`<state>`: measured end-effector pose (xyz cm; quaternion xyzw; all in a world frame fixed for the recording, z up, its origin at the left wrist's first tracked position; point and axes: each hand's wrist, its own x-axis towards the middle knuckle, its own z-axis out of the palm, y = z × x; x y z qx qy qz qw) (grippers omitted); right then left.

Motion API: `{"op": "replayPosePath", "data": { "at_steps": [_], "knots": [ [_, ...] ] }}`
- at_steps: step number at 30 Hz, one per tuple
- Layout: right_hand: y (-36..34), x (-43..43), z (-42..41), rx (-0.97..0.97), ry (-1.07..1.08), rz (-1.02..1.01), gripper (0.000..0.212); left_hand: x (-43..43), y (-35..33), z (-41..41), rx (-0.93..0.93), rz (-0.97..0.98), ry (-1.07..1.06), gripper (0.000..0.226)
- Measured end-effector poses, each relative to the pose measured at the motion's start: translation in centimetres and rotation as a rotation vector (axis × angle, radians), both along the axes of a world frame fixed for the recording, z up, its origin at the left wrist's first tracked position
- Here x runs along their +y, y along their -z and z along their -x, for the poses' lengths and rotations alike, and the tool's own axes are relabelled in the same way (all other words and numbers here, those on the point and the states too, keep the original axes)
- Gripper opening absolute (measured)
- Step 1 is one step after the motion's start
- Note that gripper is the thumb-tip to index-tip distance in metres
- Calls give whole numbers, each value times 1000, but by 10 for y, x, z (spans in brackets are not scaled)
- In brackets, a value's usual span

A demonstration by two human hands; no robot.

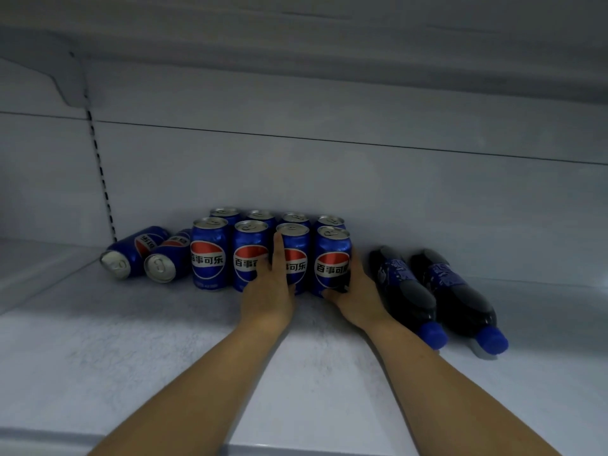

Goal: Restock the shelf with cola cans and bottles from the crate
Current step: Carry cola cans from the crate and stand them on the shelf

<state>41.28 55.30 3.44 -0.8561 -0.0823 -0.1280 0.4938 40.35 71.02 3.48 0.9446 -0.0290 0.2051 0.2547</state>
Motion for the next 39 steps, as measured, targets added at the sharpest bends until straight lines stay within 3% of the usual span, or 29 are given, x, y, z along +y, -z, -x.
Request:
{"op": "replayPosePath", "data": {
  "at_steps": [9, 12, 15, 20, 25, 39],
  "knots": [
    [-18, 4, 19, 46, 88, 29, 97, 13, -16, 21, 36, 73, 33, 86],
    [-32, 1, 43, 7, 152, -113, 98, 13, -30, 39, -37, 184, 65, 84],
    [-42, -6, 84, -113, 239, -271, 94, 4, -42, 65, -160, 369, 193, 82],
    [-50, -21, 158, -241, 336, -413, 82, -31, -43, 114, -142, 528, 545, 74],
    [-40, -68, 235, -266, 559, -282, 78, -109, -39, 159, -51, 550, 792, 71],
    [-2, -325, 494, -364, 1268, -284, 70, -413, -1, 354, 118, 460, 1355, 74]
  ]
}}
